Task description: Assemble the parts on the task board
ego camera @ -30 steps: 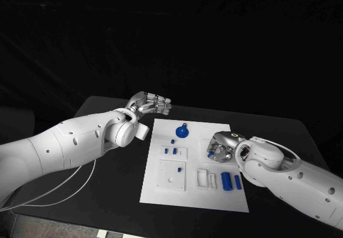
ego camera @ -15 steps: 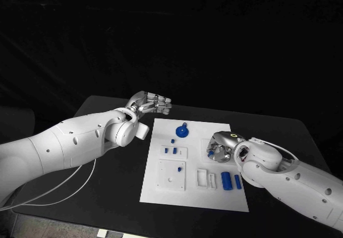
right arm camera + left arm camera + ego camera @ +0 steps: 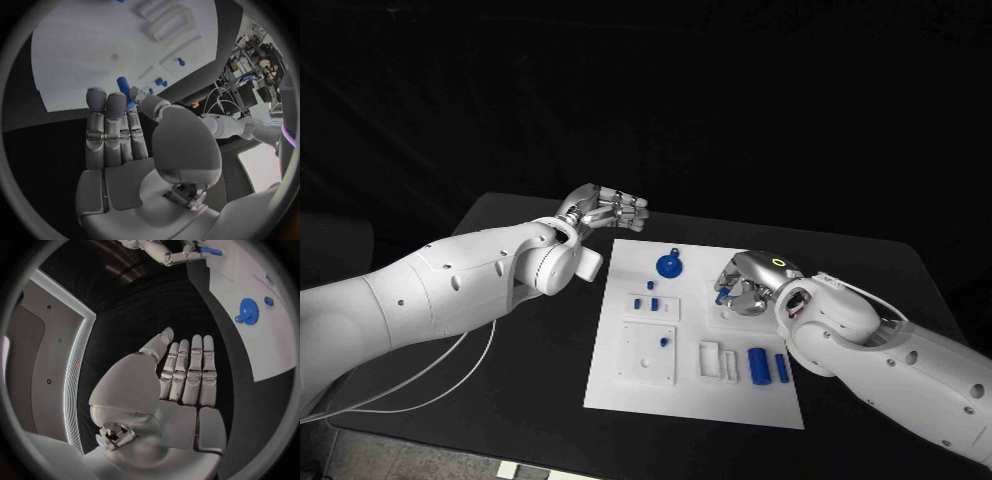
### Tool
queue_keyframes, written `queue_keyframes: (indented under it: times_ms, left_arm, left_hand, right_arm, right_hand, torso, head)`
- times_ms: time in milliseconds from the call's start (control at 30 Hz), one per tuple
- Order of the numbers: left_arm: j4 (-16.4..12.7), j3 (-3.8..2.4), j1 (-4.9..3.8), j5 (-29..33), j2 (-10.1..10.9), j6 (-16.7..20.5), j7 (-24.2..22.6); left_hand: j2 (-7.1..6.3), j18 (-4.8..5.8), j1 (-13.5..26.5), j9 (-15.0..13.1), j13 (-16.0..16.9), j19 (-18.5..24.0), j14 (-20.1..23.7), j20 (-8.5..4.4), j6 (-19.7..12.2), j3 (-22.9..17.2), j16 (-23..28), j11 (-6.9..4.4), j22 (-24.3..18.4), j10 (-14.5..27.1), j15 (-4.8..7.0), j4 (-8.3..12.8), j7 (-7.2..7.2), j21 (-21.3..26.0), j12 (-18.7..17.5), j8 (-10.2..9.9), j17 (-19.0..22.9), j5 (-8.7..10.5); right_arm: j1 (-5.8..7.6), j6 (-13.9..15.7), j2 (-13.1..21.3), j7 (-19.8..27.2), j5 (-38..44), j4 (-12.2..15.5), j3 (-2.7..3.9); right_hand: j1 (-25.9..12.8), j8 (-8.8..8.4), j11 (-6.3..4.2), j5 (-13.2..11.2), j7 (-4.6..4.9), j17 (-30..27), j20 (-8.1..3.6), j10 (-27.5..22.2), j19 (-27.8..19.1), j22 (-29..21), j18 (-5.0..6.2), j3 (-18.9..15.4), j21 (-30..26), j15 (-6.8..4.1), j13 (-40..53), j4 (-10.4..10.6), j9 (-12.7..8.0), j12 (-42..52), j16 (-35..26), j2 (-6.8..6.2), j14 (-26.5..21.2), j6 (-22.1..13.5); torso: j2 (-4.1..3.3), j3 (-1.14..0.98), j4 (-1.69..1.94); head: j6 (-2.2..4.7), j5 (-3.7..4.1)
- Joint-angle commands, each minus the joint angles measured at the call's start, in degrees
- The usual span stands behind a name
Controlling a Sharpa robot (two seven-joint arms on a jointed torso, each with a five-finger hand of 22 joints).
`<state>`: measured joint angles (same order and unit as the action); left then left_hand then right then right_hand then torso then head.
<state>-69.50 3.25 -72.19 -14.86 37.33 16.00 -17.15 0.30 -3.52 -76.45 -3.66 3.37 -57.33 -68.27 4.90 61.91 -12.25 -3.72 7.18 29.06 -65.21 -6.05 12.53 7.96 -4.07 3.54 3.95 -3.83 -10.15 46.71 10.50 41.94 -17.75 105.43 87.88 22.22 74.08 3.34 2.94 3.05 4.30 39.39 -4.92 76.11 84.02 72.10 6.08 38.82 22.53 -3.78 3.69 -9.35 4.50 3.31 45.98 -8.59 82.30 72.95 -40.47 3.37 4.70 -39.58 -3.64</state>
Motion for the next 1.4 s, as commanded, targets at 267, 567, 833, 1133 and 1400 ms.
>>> queue_keyframes:
  times_ms: [267,567,833,1133,1400]
  left_arm:
    - [0.61,-0.06,-0.03,0.29,-0.26,-1.02,-0.5]
    - [1.16,-0.06,-0.01,0.29,-0.81,-1.16,-0.5]
    - [1.75,-0.05,0.12,0.64,-1.46,-1.28,-0.64]
    - [1.88,-0.05,0.2,0.8,-2.02,-1.43,-0.71]
    - [1.92,-0.05,0.22,0.84,-2.18,-1.55,-0.72]
  left_hand:
    - [0.41,-0.2,0.01,-0.01,-0.06,0.07,0.32,0.06,-0.34,0.28,0.25,-0.08,-0.17,0.41,-0.07,-0.24,-0.19,-0.05,-0.15,-0.1,0.06,0.18]
    - [0.41,-0.2,0.01,-0.01,-0.06,0.07,0.32,0.06,-0.34,0.28,0.25,-0.08,-0.17,0.41,-0.07,-0.24,-0.19,-0.05,-0.15,-0.1,0.06,0.18]
    - [0.56,-0.17,0.15,-0.01,-0.05,-0.08,0.32,0.13,-0.35,0.6,0.24,-0.11,-0.84,0.4,-0.08,-0.79,-0.25,0.04,-0.14,-0.1,0.05,0.92]
    - [0.51,-0.15,-0.18,-0.01,-0.06,-0.37,0.35,0.16,-0.4,1.06,0.24,-0.1,-2.32,0.42,-0.09,-1.23,-0.26,0.06,-0.15,-0.09,0.05,0.99]
    - [0.6,-0.08,-0.21,-0.01,-0.05,-0.71,0.33,0.22,-0.41,1.63,0.22,-0.1,-3.93,0.46,-0.13,-1.72,-0.29,0.08,-0.14,-0.09,0.03,2.42]
  right_arm:
    - [-0.05,0.9,0.2,1.78,-4.61,5.36,2.29]
    - [-2.34,1.11,-2.81,3.6,-2.55,7.79,1.0]
    - [-3.31,1.8,-6.16,4.96,-0.23,7.54,-4.24]
    - [-3.59,2.23,-8.01,5.18,2.04,5.89,-8.23]
    - [-3.62,2.16,-8.49,4.54,3.06,4.66,-9.29]
  right_hand:
    - [-0.18,0.33,-1.79,0.04,0.08,0.28,-0.26,2.26,2.34,0.06,1.21,0.29,0.48,-0.2,-0.03,-0.38,-0.11,0.15,-0.55,0.59,0.21,0.39]
    - [-0.17,0.33,-1.76,0.03,0.1,0.37,-0.23,2.15,2.27,-0.02,1.24,0.02,0.17,-0.17,-0.04,-0.49,-0.12,0.15,-0.71,0.76,0.17,0.32]
    - [-0.05,0.34,-1.73,0.04,0.1,0.42,-0.23,2.1,2.27,-0.1,1.29,-0.02,-0.07,-0.16,-0.04,-0.69,-0.13,0.15,-0.87,0.83,0.2,0.3]
    - [-0.07,0.34,-1.74,0.05,0.09,0.47,-0.2,2.16,2.29,-0.03,1.31,0.08,0.1,-0.13,-0.04,-0.8,-0.14,0.16,-0.93,0.8,0.24,0.35]
    - [-0.14,0.35,-1.73,0.08,0.09,0.53,-0.19,2.17,2.3,0.03,1.3,0.2,0.2,-0.13,-0.04,-0.86,-0.13,0.15,-0.96,0.77,0.27,0.39]
  torso:
    - [-0.03,0.09,-0.07]
    - [0.11,0.1,-0.01]
    - [0.18,0.03,-0.1]
    - [0.13,0.12,-0.15]
    - [0.09,0.01,0.02]
  head:
    - [0.05,-0.73]
    - [0.0,-1.58]
    - [0.02,-2.27]
    - [-0.13,-2.66]
    - [-0.41,-2.78]
